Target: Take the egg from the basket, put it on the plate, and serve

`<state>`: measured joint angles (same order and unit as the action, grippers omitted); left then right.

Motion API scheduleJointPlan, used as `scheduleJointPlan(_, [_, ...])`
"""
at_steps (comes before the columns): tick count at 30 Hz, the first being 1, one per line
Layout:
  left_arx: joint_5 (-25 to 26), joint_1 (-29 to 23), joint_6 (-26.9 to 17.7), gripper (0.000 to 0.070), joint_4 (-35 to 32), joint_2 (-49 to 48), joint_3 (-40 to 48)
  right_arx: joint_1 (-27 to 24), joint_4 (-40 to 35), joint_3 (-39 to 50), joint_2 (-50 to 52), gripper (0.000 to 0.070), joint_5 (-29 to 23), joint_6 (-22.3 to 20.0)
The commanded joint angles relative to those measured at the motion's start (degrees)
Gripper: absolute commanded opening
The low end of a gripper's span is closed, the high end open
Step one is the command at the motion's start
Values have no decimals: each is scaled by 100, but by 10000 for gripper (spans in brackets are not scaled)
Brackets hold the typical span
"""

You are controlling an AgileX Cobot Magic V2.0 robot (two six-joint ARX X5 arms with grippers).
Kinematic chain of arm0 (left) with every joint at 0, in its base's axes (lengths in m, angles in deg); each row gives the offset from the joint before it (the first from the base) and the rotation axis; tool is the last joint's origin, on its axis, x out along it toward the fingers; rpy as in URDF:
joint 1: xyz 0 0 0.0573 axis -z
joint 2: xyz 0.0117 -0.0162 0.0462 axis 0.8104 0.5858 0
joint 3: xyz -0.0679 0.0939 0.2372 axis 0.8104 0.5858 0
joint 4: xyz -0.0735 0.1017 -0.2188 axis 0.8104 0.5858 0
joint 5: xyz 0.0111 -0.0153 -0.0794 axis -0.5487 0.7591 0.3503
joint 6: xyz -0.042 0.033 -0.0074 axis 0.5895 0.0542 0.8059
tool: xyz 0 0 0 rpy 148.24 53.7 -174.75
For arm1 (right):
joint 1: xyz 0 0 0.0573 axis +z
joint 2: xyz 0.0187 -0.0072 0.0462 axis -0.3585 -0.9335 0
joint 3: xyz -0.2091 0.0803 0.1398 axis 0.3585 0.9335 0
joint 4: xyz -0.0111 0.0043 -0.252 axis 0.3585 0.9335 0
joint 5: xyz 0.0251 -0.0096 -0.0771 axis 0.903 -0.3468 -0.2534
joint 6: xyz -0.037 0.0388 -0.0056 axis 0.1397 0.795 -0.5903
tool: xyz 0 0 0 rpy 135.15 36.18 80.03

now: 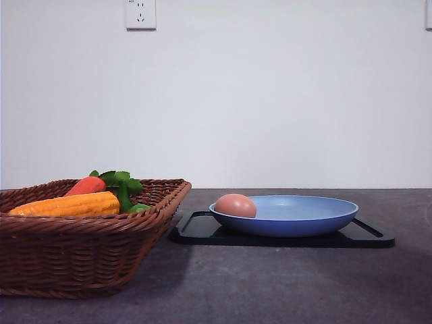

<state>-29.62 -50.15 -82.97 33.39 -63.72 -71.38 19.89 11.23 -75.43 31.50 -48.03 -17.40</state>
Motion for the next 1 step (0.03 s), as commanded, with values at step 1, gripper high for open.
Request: scheduleJointPlan(1, [7, -2, 9, 0, -2, -9, 157, 9, -39, 17, 0, 0, -9, 61])
